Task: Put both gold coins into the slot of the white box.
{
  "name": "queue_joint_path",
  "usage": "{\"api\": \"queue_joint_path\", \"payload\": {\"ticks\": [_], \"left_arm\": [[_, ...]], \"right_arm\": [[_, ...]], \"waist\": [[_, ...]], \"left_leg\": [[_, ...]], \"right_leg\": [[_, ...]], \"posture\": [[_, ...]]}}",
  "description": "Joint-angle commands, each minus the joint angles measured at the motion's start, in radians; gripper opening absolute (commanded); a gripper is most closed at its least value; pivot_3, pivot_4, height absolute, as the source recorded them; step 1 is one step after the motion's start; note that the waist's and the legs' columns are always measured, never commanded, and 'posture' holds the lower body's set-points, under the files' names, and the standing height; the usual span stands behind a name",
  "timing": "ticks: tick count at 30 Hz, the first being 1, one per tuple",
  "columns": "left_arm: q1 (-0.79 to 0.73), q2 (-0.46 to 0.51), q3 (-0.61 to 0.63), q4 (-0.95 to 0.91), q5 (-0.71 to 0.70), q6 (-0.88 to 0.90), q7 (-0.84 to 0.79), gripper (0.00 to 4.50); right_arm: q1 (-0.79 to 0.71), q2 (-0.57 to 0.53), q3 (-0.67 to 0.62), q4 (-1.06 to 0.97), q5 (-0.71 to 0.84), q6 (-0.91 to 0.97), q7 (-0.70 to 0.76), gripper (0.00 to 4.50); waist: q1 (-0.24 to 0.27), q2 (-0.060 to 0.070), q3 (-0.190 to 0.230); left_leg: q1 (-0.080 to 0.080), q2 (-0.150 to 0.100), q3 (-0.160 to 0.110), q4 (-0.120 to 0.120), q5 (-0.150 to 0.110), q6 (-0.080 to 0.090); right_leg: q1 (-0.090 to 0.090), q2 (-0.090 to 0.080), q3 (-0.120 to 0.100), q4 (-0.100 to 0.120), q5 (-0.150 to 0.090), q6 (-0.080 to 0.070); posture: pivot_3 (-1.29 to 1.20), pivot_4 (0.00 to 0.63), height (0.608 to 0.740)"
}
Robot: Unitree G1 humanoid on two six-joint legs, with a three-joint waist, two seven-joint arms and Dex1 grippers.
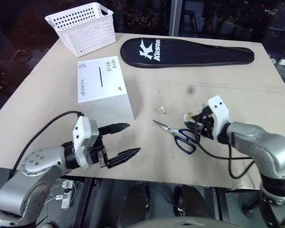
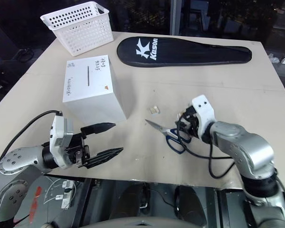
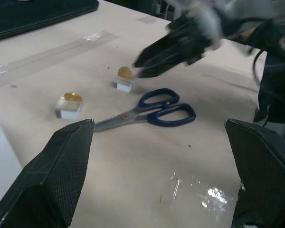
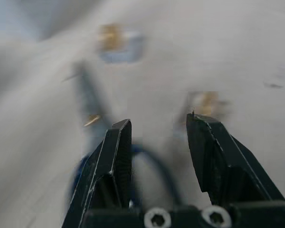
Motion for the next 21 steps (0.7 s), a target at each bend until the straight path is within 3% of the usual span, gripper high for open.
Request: {"api": "queue_joint_path", "payload": {"ticks": [1, 5, 12, 18, 21], "left_arm": [[0.015, 0.014, 0.011, -0.018, 0.002, -0.034, -0.037, 4.5], [0.023, 0.017, 0.018, -0.01, 0.004, -0.038, -0.05, 4.5], [0.025, 0.026, 0.027, -0.016, -0.003, -0.028, -0.056, 4.5], [0.054, 0.023, 0.045, -0.043, -0.011, -0.023, -0.033, 4.5], [0.065, 0.02, 0.048, -0.053, -0.013, -0.024, -0.022, 4.5]], "right_arm": [[0.016, -0.043, 0.065, -0.044, -0.006, -0.08, 0.064, 1.99], [-0.015, -0.053, 0.183, 0.01, -0.066, -0.174, 0.107, 1.99], [-0.196, 0.008, 0.421, 0.307, -0.25, -0.29, 0.147, 1.99], [-0.244, -0.008, 0.521, 0.397, -0.292, -0.247, 0.239, 1.99], [-0.232, -0.012, 0.507, 0.384, -0.287, -0.234, 0.263, 0.82]], "waist": [[-0.005, 0.0, 0.0], [-0.007, 0.0, 0.0], [-0.005, 0.0, 0.0], [-0.002, -0.001, -0.001], [-0.002, -0.001, -0.001]], "left_leg": [[0.0, 0.0, 0.0, 0.0, 0.0, 0.0], [0.002, 0.002, 0.002, 0.0, 0.0, 0.0], [0.002, 0.002, 0.002, 0.001, 0.0, 0.0], [0.002, 0.002, 0.002, 0.0, 0.0, 0.0], [0.002, 0.002, 0.002, 0.0, 0.0, 0.0]], "right_leg": [[0.0, -0.001, 0.0, 0.0, -0.001, 0.002], [0.0, 0.0, 0.001, 0.001, -0.002, 0.003], [-0.001, -0.001, 0.001, 0.0, 0.0, -0.001], [0.0, -0.001, 0.0, 0.0, 0.0, -0.001], [0.0, -0.001, 0.001, 0.0, 0.0, -0.001]], "posture": [[0.0, 0.15, 0.74], [0.0, 0.15, 0.74], [0.0, 0.15, 0.74], [0.0, 0.15, 0.74], [0.0, 0.15, 0.74]]}}
